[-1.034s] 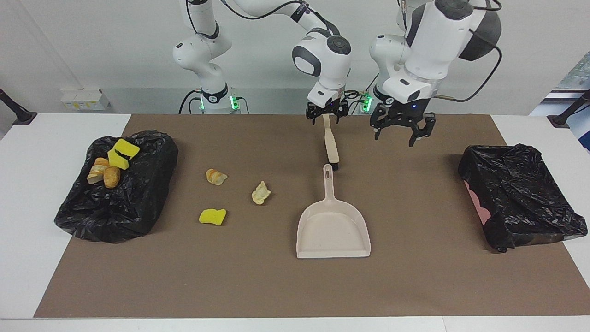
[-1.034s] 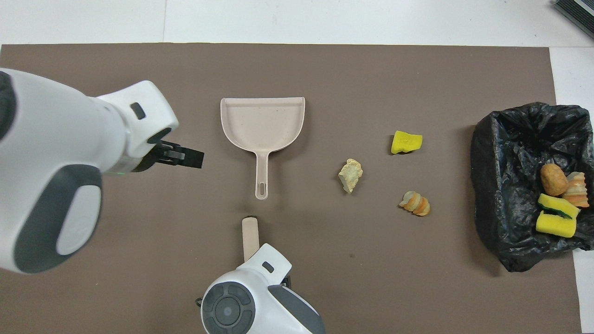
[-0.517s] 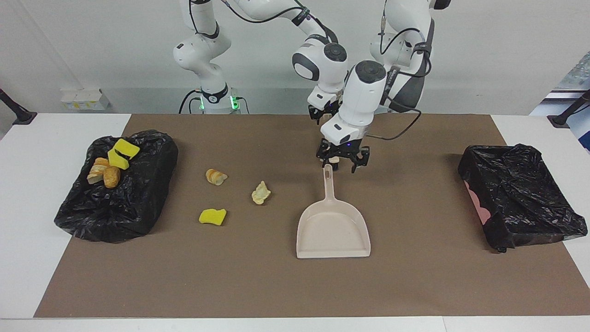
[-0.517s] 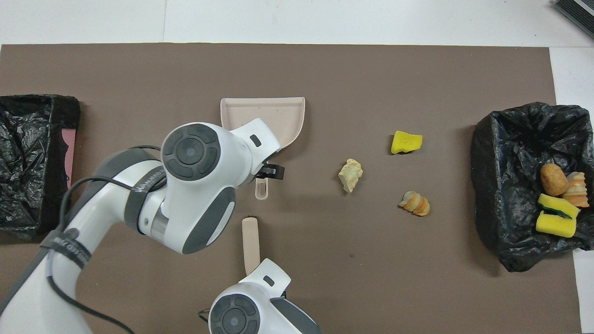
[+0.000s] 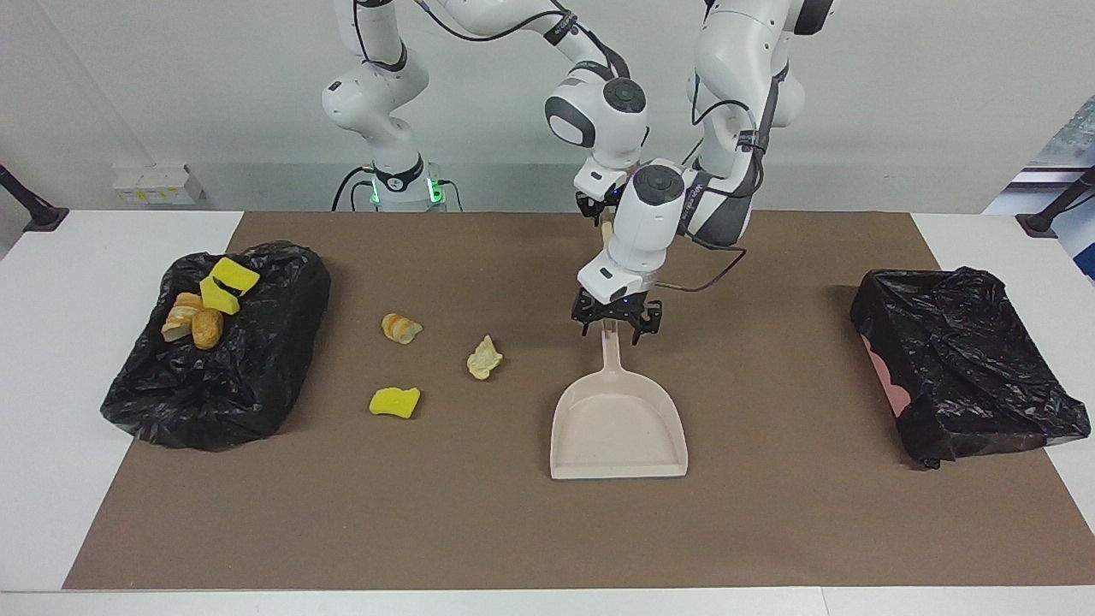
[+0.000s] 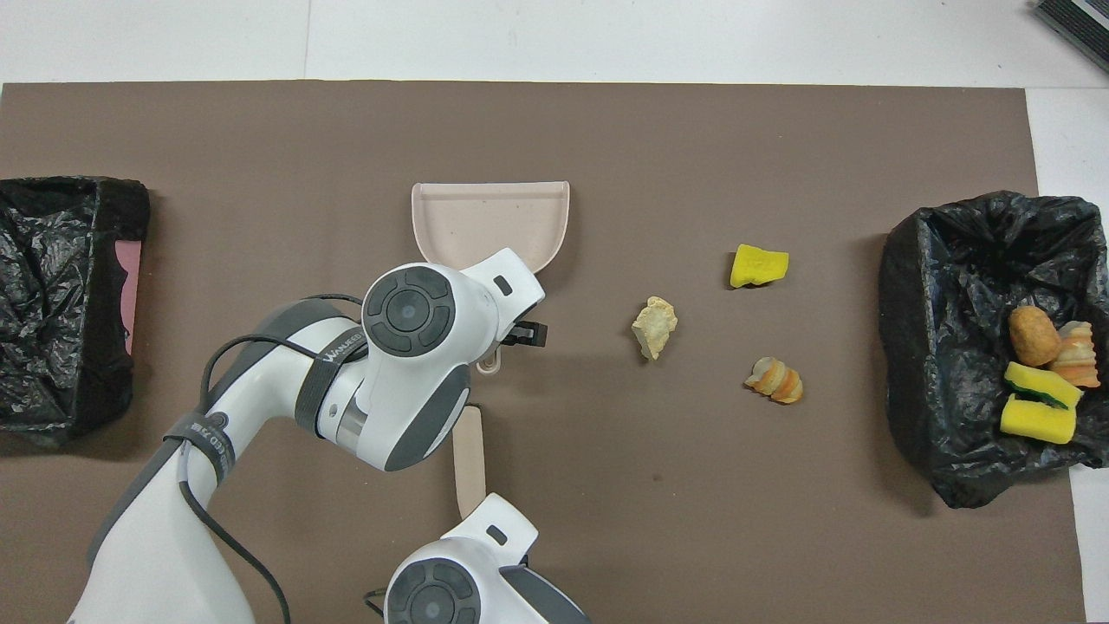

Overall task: Sweep and dump trash in bin
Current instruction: 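Grasp the dustpan with the left gripper while the right gripper grasps the brush, then sweep the crumpled pieces into the dustpan with the right gripper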

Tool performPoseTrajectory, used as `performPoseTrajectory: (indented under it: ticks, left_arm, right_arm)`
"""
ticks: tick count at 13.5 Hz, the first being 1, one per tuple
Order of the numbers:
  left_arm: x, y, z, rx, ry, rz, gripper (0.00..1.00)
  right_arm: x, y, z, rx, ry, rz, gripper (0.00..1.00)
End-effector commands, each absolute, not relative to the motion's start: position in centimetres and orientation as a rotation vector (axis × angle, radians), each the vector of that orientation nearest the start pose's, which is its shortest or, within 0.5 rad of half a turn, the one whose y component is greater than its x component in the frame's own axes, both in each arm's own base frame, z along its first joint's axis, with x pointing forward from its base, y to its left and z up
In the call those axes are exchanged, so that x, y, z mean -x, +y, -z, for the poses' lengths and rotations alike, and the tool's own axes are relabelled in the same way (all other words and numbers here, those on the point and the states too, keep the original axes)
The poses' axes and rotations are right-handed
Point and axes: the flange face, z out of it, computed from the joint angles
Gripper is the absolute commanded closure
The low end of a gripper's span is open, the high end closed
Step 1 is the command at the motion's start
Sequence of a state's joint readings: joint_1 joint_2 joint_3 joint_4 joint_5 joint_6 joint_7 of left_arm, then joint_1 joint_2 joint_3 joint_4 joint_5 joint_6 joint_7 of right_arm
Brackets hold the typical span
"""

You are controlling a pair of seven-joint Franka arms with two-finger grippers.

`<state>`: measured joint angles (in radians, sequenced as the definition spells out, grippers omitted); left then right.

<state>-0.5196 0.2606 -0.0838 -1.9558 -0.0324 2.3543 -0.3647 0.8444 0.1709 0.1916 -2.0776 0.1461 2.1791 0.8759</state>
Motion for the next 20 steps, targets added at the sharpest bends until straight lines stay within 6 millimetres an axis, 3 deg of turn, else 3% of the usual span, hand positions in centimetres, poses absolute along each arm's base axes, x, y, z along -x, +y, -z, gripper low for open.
performPoseTrajectory:
  ticks: [1, 3, 5, 6, 8, 11, 14, 15, 17, 19, 20]
  left_arm:
    - [-50.0, -34.6, -36.1, 3.214, 0.336, 0.178, 0.15]
    - [-50.0, -34.5, -36.0, 3.212, 0.334, 0.174, 0.33]
    - [-50.2, -34.4, -36.1, 3.213, 0.329, 0.176, 0.62]
    - [-50.3, -34.3, -36.2, 3.214, 0.327, 0.179, 0.74]
    - [-50.9, -34.2, -36.6, 3.217, 0.331, 0.2, 0.9]
    - [-51.9, -33.0, -37.8, 3.219, 0.316, 0.232, 0.93]
    - [-52.4, -30.8, -39.4, 3.162, 0.521, 0.221, 0.94]
    - [-53.0, -29.2, -40.2, 3.119, 0.641, 0.207, 0.95]
    - [-52.9, -28.3, -40.9, 3.064, 0.807, 0.166, 0.95]
    - [-53.5, -26.6, -40.9, 2.986, 1.012, 0.149, 0.95]
    - [-53.9, -25.8, -40.9, 2.942, 1.123, 0.145, 0.95]
  right_arm:
    - [-28.5, 48.4, -34.1, 3.08, -0.102, -0.269, 0.98]
    - [-28.7, 48.2, -34.3, 3.099, -0.083, -0.299, 1.0]
    - [-29.3, 47.0, -35.3, 3.126, -0.046, -0.338, 1.0]
    - [-29.6, 46.4, -36.3, 3.133, -0.022, -0.347, 1.0]
    - [-30.8, 44.4, -38.7, 3.145, 0.055, -0.359, 1.0]
    - [-33.0, 39.8, -42.4, 3.168, 0.15, -0.407, 1.0]
    - [-37.7, 34.7, -45.5, 3.152, 0.289, -0.407, 1.0]
    - [-38.8, 33.5, -45.8, 3.164, 0.311, -0.427, 1.0]
    - [-40.8, 30.1, -45.1, 3.27, 0.363, -0.384, 1.0]
    - [-43.7, 23.9, -43.6, 3.283, 0.542, -0.455, 1.0]
    - [-43.9, 21.4, -42.5, 3.278, 0.589, -0.5, 1.0]
